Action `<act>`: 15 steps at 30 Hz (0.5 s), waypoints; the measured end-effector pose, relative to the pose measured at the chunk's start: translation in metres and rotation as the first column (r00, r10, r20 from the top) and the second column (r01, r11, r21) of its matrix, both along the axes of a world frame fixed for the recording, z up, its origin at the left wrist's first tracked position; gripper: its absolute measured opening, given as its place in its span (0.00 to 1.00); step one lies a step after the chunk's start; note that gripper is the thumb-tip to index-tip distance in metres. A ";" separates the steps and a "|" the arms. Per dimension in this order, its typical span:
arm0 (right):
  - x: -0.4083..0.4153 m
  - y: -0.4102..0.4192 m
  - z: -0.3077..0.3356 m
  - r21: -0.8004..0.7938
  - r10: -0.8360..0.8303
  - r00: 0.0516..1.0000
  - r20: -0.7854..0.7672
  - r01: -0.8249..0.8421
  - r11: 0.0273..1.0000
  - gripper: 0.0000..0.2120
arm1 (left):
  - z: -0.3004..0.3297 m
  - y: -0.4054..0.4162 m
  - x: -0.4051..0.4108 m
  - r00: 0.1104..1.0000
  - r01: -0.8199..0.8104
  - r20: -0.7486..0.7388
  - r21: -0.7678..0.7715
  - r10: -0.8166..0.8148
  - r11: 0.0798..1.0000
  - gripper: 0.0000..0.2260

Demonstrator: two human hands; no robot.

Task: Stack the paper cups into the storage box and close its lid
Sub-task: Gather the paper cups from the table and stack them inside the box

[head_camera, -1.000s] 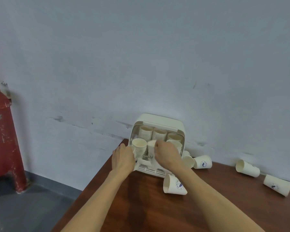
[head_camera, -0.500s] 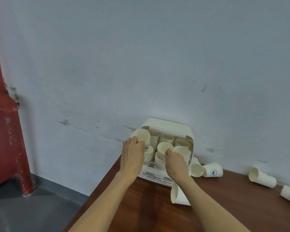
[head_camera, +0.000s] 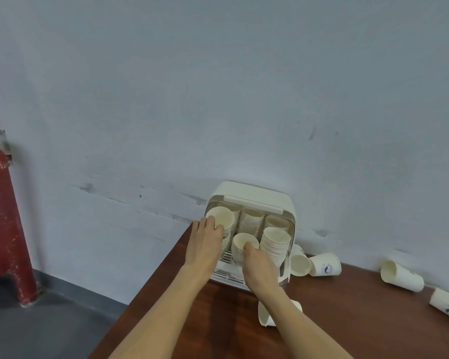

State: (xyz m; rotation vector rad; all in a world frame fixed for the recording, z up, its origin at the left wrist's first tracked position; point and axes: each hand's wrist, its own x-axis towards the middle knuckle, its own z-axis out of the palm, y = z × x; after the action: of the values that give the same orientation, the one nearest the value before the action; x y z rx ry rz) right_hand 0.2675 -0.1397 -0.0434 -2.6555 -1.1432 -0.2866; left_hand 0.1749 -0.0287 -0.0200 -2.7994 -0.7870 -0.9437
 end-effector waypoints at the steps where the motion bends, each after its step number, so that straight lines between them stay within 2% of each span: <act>1: 0.000 0.000 -0.001 0.006 -0.001 1.000 0.010 0.001 1.000 0.12 | -0.001 0.001 0.001 1.000 -0.021 -0.018 -0.001 0.021 1.000 0.12; 3: -0.001 -0.001 -0.002 0.017 -0.012 0.999 0.036 0.012 1.000 0.13 | -0.005 0.004 0.004 0.998 -0.057 -0.041 -0.008 0.057 0.998 0.13; 10: -0.002 0.000 -0.009 0.041 -0.014 0.995 0.098 0.010 0.999 0.15 | -0.017 0.006 0.009 0.960 -0.114 -0.262 -0.060 0.095 0.992 0.17; 15: -0.006 -0.003 -0.012 0.008 -0.015 0.992 0.124 0.014 1.000 0.12 | -0.019 -0.005 0.011 0.954 -0.111 -0.289 -0.078 0.084 0.991 0.16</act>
State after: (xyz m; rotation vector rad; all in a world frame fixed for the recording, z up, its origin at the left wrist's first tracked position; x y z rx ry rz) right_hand 0.2618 -0.1425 -0.0551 -2.6730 -1.1566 -0.4641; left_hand 0.1863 -0.0341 -0.0392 -2.8508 -0.9360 -0.4830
